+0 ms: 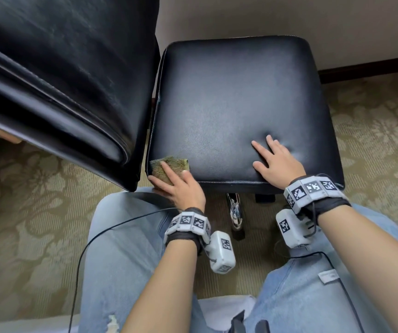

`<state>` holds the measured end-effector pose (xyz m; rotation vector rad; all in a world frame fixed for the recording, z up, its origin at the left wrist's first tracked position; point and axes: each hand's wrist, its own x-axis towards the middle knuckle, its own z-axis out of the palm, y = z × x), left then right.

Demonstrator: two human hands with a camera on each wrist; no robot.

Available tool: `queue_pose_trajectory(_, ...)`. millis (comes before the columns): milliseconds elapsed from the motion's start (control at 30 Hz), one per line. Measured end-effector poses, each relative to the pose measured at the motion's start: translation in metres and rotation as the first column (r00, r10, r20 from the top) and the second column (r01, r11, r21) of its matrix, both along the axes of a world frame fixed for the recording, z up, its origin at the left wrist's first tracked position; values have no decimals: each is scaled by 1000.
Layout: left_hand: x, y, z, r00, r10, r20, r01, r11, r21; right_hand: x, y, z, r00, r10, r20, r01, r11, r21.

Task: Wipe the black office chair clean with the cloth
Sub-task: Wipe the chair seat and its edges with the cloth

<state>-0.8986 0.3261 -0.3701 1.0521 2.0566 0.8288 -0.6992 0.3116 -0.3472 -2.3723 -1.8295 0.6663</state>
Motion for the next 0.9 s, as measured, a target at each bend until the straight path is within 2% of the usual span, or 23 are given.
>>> queue_pose_trajectory(100,-26,16,-1,998,60,18,-61,997,51,-3,-2,-2,1000,5,8,-5,1000,22)
queue_pose_trajectory(167,-38,24,-2,999,50,6,-50,995,85,-6,-2,0,1000,7,19,-7,1000,11)
queue_pose_trajectory(367,-21,7,-7,979,-107,-176,118,992,54,-11,1,8,999,22,43,-18,997,-79)
queue_pose_trajectory(533,-2,-9,-10,953,-190,-236,211,975,67,-11,3,8,998,43,56,-36,992,-122)
queue_pose_trajectory(700,40,-40,-4,943,-300,-145,312,948,68,-10,4,7,998,41,49,-35,993,-117)
queue_pose_trajectory(900,30,-26,-8,961,-242,-132,248,968,31,-2,0,8,995,65,72,-57,993,-106)
